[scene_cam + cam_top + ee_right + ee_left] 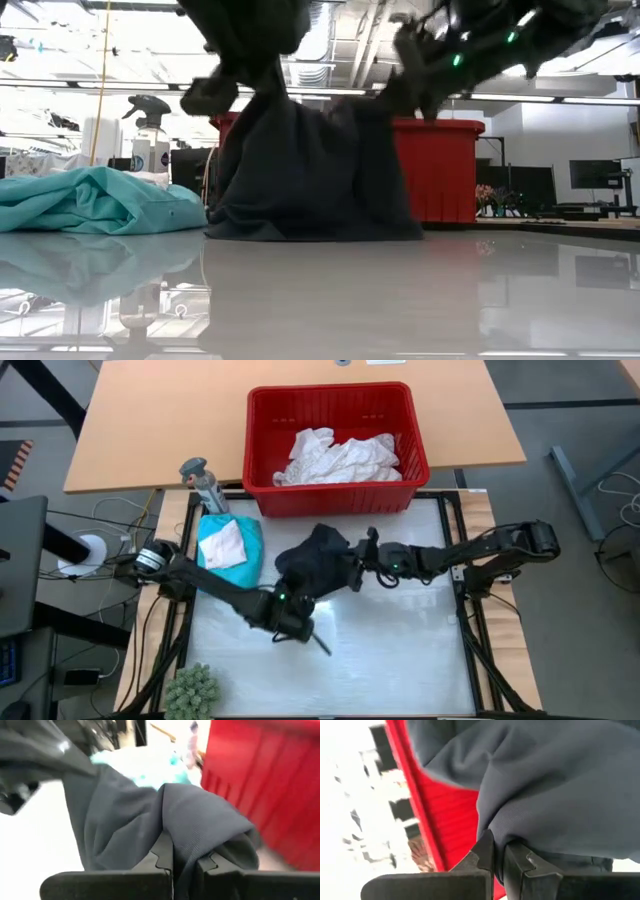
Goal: Fold laundry
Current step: Fold the black shorts
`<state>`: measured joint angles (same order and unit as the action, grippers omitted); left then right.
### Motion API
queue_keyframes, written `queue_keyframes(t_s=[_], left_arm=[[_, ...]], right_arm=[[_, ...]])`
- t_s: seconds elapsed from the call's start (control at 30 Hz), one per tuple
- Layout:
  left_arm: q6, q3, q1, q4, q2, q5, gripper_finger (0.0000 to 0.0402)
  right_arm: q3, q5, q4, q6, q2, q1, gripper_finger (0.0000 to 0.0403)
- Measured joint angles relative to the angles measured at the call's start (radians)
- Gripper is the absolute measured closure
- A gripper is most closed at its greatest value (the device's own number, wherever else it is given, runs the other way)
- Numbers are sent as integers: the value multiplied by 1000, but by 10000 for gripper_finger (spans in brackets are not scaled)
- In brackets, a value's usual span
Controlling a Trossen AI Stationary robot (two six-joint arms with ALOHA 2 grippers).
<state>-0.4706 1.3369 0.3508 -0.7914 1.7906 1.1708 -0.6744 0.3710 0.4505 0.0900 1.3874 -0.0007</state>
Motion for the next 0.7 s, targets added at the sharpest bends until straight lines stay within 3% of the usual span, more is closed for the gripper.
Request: queue_keyframes(t_s=[0.27, 0.4, 0.5, 0.57, 0.7], left_arm=[[-113, 1, -132, -11, -112, 51, 401], [-254, 1, -220, 3, -121, 132, 401], [-297, 0, -271, 30, -121, 257, 401], [-239, 0, -284, 32, -121, 325, 401], [96, 1, -232, -42, -99, 341, 401]], right_arm=[[-61, 46, -30, -173, -43, -117, 361], [-82, 56, -4, -275, -39, -177, 361], [-96, 58, 28, -338, -47, -198, 361], [-98, 57, 35, -346, -52, -194, 361], [-53, 54, 25, -303, -38, -144, 361]])
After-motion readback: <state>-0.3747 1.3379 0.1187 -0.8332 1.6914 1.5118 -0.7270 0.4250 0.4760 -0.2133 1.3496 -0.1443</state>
